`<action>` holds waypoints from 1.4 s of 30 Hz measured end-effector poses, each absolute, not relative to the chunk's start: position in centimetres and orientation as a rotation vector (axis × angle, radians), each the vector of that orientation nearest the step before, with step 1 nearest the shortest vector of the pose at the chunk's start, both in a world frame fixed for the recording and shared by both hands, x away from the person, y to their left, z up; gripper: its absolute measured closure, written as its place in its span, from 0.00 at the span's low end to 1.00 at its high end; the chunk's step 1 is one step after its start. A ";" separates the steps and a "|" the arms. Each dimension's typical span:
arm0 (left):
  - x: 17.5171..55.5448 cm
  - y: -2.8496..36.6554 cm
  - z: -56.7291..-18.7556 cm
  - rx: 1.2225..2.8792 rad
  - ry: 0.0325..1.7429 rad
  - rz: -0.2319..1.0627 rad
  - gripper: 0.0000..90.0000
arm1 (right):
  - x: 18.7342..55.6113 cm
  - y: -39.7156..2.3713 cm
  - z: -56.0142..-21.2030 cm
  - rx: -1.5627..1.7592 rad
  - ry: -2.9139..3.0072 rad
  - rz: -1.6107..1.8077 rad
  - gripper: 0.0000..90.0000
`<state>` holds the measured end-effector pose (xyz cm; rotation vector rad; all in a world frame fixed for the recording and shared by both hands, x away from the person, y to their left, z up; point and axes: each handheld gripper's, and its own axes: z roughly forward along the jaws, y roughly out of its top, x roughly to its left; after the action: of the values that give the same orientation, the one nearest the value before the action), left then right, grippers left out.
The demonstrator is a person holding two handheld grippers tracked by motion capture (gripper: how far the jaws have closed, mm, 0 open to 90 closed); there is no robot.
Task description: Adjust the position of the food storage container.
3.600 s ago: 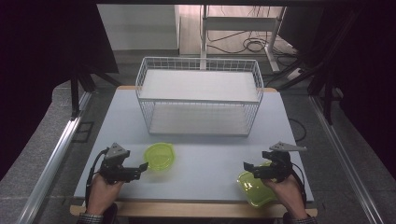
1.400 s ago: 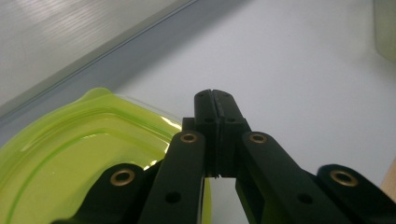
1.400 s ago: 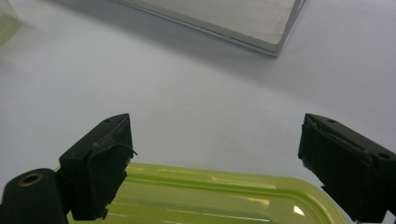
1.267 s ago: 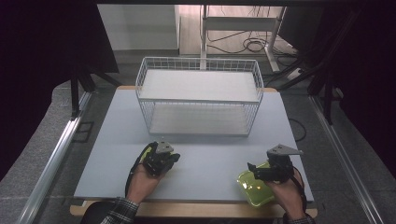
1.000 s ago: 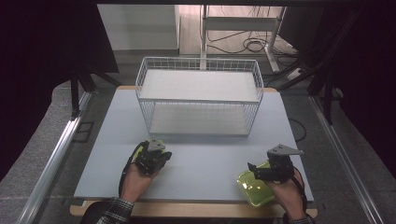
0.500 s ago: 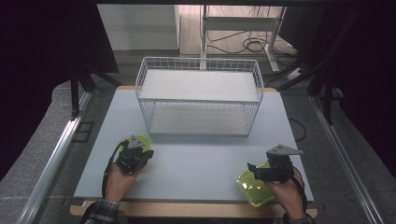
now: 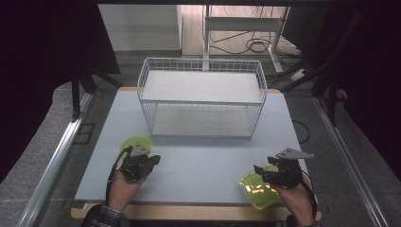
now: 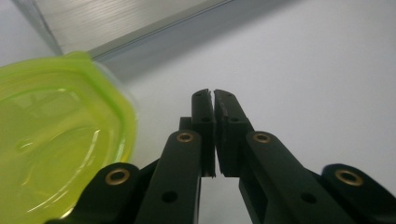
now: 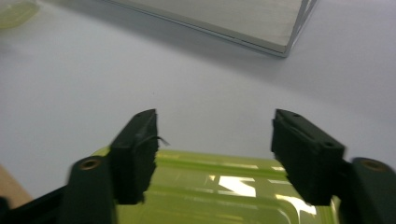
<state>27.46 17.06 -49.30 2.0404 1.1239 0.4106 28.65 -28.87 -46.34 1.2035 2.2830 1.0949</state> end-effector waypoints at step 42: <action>27.4 15.0 -50.4 2.113 1.047 0.377 0.93 | 22.0 -32.0 -47.8 1.115 2.503 1.097 0.99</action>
<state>27.41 15.00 -50.40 2.1127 1.0475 0.3773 21.97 -31.98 -47.80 1.1146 2.5034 1.0973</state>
